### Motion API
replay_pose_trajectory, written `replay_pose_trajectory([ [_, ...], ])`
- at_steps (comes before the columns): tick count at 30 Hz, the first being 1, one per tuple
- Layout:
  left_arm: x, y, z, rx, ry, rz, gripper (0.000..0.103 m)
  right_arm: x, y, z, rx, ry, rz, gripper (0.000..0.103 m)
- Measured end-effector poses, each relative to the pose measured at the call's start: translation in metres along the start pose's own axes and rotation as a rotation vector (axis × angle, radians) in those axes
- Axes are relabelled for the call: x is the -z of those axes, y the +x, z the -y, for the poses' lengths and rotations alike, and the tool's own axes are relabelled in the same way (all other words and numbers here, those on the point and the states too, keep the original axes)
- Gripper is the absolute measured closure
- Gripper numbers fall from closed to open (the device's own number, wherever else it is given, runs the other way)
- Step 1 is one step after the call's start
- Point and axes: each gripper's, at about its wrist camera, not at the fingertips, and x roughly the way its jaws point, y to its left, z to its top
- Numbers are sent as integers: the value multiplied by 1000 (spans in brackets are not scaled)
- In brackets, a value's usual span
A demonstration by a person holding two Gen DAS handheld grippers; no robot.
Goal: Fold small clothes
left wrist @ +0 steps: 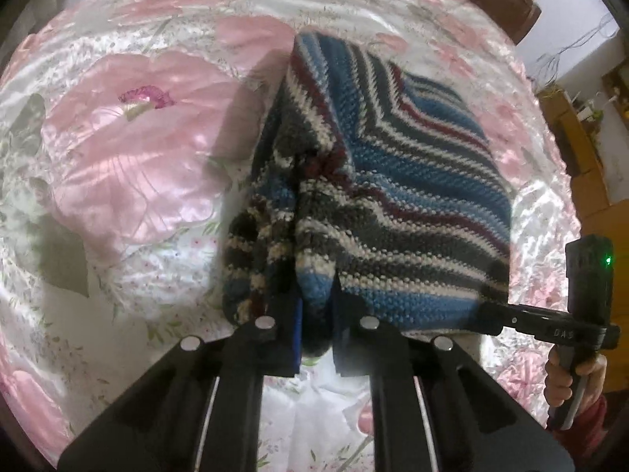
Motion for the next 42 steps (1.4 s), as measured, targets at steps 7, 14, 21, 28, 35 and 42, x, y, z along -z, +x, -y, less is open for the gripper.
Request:
replay_pose_trajectory([
  [7,14,17,-11,4,13,-32,93,7,15,1,89,-38,-19,81],
  [14,21,32,-16,13,8,-14,92,9,30,13,112,-46,-23,76],
  [21,14,2,-4,68,28,-14,62,5,11,2,133,-98,-21,58],
  [28,-43,-28,1,28,11,92,29,-18,-37,1,158,-132,65,49],
  [35,-95,32,-6,44,-131,-20,37,-36,-31,10,148,-94,79,48],
  [42,-99,32,5,-17,-70,34,85,-34,-22,20,151,-95,75,48],
])
